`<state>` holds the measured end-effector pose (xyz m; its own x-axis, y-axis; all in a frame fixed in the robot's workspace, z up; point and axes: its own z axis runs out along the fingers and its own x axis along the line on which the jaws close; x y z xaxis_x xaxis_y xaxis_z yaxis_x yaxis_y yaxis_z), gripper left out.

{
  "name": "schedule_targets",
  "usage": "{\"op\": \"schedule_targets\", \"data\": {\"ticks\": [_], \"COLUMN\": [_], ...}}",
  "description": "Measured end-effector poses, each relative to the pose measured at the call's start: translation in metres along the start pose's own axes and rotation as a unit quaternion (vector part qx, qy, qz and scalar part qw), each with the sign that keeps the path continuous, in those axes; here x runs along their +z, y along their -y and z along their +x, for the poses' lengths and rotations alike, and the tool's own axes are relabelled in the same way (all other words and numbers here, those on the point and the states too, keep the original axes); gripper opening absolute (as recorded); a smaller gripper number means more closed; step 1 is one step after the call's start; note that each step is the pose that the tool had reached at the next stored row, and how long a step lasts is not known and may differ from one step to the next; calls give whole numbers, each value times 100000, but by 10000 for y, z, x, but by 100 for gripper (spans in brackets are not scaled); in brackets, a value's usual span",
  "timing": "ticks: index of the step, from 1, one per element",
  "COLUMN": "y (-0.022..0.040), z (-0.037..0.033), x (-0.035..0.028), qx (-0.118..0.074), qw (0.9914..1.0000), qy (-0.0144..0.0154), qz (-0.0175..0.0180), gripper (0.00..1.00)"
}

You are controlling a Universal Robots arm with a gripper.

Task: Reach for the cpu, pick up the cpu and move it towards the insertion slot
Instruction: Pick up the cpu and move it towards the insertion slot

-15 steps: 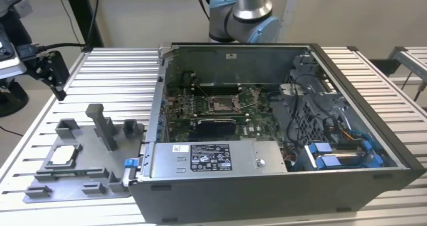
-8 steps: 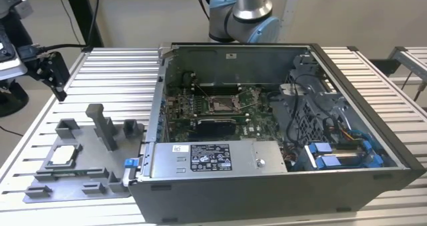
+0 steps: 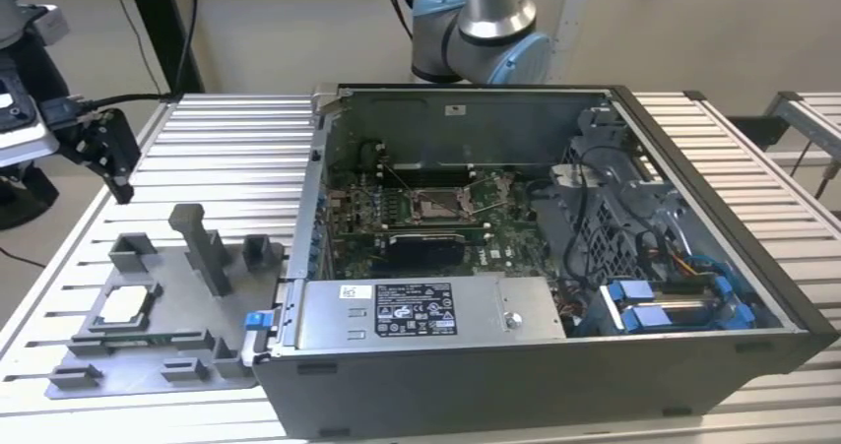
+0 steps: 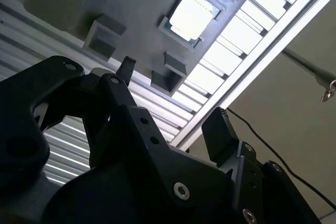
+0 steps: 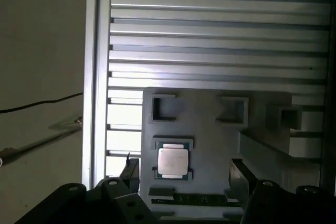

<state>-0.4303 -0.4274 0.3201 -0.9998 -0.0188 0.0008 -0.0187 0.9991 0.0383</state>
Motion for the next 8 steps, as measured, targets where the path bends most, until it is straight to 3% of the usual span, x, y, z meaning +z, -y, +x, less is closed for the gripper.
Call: {"op": "schedule_targets", "data": {"ticks": [8], "y": [2], "z": [1], "x": [53], "qx": [1], "qw": [100000], "qy": [-13], "qz": [8], "gripper": [100]}}
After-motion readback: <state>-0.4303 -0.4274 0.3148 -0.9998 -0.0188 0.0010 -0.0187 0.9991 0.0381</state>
